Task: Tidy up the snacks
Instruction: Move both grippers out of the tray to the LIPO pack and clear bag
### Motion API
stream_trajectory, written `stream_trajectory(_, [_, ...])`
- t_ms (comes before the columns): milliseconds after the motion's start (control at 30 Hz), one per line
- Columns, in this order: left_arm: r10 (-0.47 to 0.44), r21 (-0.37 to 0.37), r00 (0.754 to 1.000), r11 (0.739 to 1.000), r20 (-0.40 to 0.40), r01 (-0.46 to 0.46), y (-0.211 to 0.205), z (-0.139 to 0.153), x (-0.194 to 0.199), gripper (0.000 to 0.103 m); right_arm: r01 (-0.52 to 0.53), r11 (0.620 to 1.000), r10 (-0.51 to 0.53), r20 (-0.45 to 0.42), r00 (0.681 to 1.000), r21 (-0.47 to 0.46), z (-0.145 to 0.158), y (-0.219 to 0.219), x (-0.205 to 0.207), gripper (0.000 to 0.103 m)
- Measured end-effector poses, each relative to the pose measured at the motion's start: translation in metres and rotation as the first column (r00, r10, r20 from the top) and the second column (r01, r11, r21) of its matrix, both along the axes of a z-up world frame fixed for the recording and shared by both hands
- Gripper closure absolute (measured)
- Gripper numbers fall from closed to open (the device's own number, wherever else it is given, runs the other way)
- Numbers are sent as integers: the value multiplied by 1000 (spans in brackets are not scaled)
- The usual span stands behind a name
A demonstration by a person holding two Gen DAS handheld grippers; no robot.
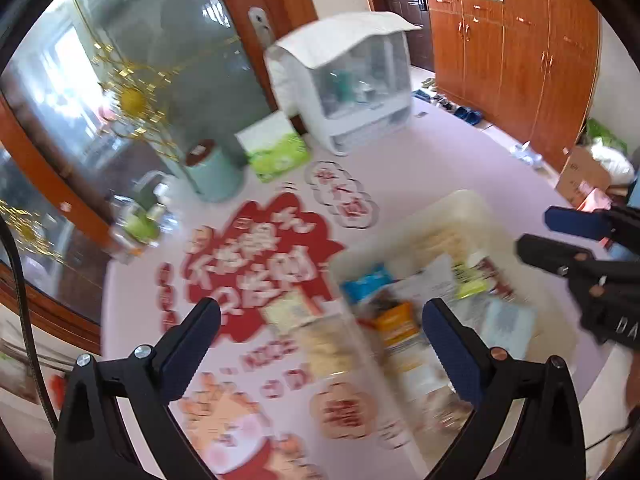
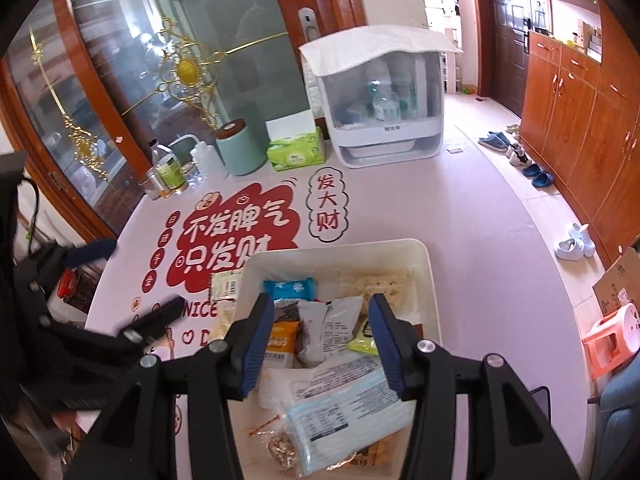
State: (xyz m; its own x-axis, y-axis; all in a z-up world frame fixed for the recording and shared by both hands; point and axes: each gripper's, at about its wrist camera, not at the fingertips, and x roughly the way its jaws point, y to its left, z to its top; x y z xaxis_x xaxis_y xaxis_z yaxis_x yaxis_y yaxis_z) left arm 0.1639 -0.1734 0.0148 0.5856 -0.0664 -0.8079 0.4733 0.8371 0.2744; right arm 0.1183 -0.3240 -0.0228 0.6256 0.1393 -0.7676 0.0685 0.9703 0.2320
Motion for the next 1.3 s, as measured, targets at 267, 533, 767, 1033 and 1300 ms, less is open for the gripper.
stream_trajectory(267, [35, 65, 999, 997, 42, -38, 74, 52, 4, 2, -69, 997, 69, 20, 997, 23, 14, 35, -9, 53])
stream_trajectory(533, [-144, 264, 985, 958, 95, 115, 111, 76, 9, 2, -122, 992, 121, 16, 992, 14, 25, 82, -14, 52])
stream_trajectory(767, [-380, 410, 922, 855, 80, 317, 128, 74, 40, 2, -101, 995, 102, -11, 995, 20, 21, 134, 3, 46])
stream_trajectory(1033, [-543, 369, 835, 762, -85, 533, 135, -6, 105, 2, 47, 995, -42, -60, 997, 86, -21, 185, 30, 39])
stream_trajectory(1300, [-621, 197, 736, 712, -271, 674, 110, -138, 146, 2, 251, 967, -245, -109, 963, 42, -103, 217, 42, 39])
